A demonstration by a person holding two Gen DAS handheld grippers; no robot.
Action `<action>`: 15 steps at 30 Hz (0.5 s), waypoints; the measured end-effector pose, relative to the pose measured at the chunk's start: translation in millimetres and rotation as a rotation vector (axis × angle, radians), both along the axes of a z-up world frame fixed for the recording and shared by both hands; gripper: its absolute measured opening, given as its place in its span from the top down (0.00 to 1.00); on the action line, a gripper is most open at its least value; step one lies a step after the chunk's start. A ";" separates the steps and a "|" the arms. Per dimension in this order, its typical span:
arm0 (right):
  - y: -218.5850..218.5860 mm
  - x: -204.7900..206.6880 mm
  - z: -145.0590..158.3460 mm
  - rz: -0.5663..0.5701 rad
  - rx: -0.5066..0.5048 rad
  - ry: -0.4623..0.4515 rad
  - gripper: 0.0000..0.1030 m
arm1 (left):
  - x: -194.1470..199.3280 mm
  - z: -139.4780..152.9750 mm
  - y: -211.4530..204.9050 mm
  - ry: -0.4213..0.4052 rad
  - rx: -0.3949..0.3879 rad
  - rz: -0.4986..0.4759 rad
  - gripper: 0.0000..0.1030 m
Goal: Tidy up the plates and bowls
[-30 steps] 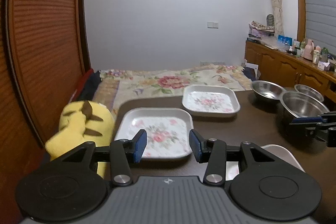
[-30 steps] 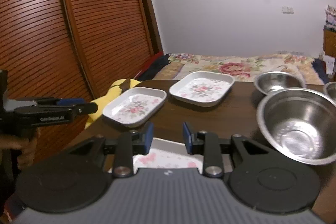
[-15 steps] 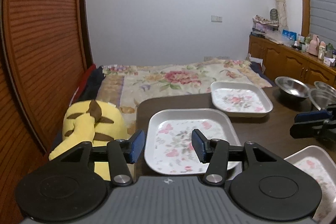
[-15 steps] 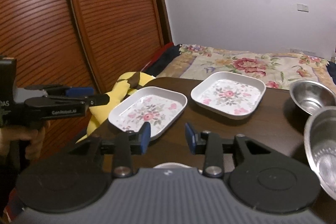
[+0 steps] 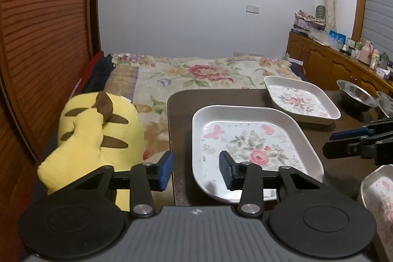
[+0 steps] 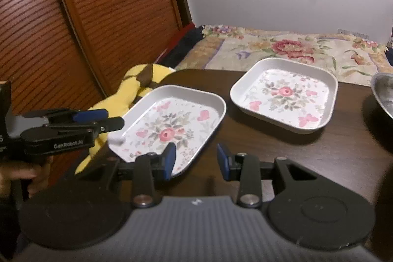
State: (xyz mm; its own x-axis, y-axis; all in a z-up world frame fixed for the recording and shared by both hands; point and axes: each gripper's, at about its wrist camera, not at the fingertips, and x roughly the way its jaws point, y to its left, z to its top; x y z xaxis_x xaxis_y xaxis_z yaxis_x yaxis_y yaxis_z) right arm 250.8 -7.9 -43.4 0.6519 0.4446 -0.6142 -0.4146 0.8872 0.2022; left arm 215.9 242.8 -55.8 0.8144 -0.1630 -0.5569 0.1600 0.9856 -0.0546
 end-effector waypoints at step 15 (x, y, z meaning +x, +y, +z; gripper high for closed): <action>13.9 27.2 -8.4 0.024 -0.015 0.088 0.80 | 14.8 -8.2 3.8 0.038 -0.079 -0.013 0.84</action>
State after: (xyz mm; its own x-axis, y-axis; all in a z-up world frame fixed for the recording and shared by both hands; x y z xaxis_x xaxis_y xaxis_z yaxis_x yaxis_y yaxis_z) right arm 278.0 6.0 -51.8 0.5846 0.4494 -0.6755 -0.4168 0.8807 0.2251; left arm 230.7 246.6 -64.0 0.7903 -0.2184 -0.5725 0.1691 0.9758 -0.1388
